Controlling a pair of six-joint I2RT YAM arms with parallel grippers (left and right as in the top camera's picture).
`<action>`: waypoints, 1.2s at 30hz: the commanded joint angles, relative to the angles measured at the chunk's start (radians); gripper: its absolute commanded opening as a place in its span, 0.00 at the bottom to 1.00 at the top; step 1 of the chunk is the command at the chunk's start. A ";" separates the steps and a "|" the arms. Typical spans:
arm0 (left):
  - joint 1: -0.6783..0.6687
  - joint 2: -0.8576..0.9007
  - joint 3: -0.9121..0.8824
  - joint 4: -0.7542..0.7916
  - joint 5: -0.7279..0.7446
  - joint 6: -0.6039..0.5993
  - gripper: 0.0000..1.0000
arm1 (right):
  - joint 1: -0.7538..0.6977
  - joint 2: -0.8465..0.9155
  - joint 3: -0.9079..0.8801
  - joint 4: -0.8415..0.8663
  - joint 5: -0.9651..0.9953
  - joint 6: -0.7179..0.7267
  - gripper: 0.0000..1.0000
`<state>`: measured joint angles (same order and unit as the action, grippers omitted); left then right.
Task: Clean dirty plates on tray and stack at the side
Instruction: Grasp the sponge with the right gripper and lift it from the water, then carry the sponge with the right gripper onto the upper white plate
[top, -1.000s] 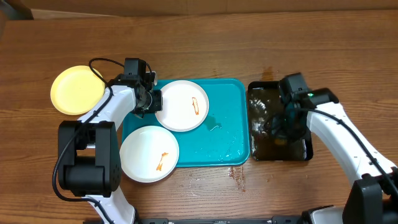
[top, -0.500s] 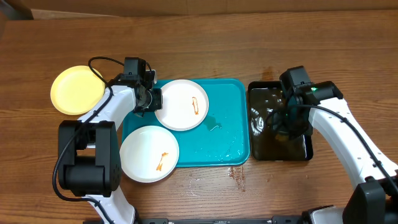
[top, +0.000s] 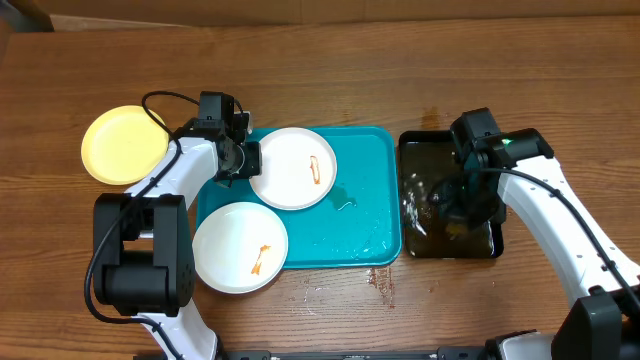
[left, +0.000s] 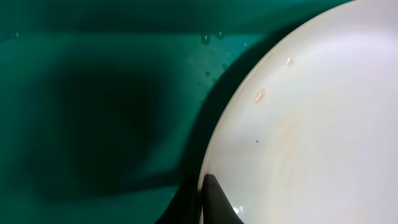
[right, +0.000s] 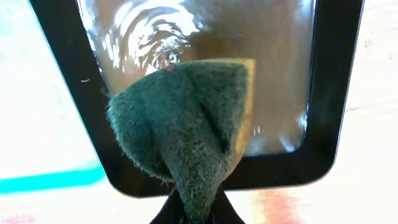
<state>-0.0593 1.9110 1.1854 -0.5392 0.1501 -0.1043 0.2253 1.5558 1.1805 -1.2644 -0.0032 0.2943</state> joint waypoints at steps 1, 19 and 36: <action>-0.003 -0.002 -0.005 0.029 0.090 0.000 0.04 | 0.009 -0.019 0.052 -0.005 0.018 -0.010 0.04; -0.075 -0.002 -0.005 0.026 0.113 0.000 0.04 | 0.180 0.007 0.064 0.519 -0.194 -0.006 0.04; -0.069 -0.002 -0.005 0.043 -0.046 -0.075 0.04 | 0.383 0.218 0.064 0.809 0.028 -0.007 0.04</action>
<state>-0.1246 1.9110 1.1839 -0.5007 0.1375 -0.1661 0.5789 1.7134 1.2129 -0.4870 0.0048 0.2871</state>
